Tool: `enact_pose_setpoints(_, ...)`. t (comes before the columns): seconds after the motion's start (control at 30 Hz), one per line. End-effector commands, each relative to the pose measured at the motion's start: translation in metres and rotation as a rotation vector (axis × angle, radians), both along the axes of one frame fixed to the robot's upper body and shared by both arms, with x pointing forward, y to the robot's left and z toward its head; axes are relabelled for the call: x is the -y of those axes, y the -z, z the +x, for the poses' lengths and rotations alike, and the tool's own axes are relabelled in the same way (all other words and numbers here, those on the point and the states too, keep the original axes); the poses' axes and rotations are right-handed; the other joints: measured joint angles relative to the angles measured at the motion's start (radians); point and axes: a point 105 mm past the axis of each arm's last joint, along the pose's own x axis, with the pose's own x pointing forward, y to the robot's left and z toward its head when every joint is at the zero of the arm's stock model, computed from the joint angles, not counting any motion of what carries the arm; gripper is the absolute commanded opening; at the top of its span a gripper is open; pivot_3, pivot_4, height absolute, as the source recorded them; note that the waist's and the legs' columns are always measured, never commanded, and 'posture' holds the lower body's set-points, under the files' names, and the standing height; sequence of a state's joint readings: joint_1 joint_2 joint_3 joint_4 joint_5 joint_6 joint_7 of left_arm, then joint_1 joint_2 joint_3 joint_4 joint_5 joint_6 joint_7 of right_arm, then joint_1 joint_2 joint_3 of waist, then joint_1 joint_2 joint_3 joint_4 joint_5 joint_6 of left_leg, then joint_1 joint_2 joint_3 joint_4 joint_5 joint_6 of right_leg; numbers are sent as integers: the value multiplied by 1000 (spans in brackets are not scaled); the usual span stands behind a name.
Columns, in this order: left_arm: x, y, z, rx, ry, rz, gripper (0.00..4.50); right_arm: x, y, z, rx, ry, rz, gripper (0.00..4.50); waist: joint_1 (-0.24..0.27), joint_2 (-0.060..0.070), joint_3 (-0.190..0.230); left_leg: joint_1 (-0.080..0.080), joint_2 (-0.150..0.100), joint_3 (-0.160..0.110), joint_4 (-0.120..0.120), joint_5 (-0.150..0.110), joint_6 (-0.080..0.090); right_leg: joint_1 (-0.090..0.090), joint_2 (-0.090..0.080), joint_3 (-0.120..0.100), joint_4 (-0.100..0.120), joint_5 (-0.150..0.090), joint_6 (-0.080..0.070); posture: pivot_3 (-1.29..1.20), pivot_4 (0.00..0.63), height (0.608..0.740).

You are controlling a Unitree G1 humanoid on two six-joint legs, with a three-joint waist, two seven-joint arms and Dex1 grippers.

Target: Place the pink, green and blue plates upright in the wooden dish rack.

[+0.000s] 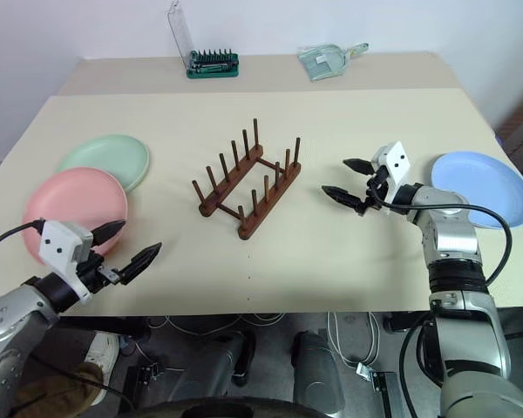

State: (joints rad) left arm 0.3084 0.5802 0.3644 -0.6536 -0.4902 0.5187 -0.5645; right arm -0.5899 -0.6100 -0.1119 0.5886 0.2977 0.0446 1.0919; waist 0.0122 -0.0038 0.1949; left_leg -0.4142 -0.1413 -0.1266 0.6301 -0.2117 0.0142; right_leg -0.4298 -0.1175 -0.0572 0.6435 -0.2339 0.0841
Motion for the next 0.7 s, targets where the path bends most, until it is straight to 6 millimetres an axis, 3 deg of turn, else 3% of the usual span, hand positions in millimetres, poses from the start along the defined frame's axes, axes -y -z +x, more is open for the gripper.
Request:
enact_pose_setpoints(0.03,6,-10,-4,36,26,14,4494,2,-14,4,67,-7,7,4484,0,0,0,0,0,0,0,0,0,0,0,0,0,0,0,0,150,740)
enact_pose_setpoints(0.3,18,-8,-7,23,53,2,4494,3,-7,8,63,-19,11,4484,0,0,0,3,0,1,-1,0,0,2,0,1,0,-2,0,0,150,740)
enact_pose_setpoints(0.43,26,1,-13,-28,98,11,4494,6,3,1,39,-27,-5,4484,0,0,0,3,0,1,-1,-1,0,3,0,1,-1,-1,-1,0,150,740)
enact_pose_setpoints(0.57,40,6,-15,-61,174,-2,4494,8,1,-3,46,-27,-5,4484,0,0,0,3,0,1,-1,-1,0,3,0,1,-1,-1,0,0,150,740)
enact_pose_setpoints(0.7,52,13,-6,-71,225,5,4494,2,1,-11,47,-51,-5,4484,1,0,0,3,0,1,-1,-1,-1,3,0,1,-1,-3,2,0,150,740)
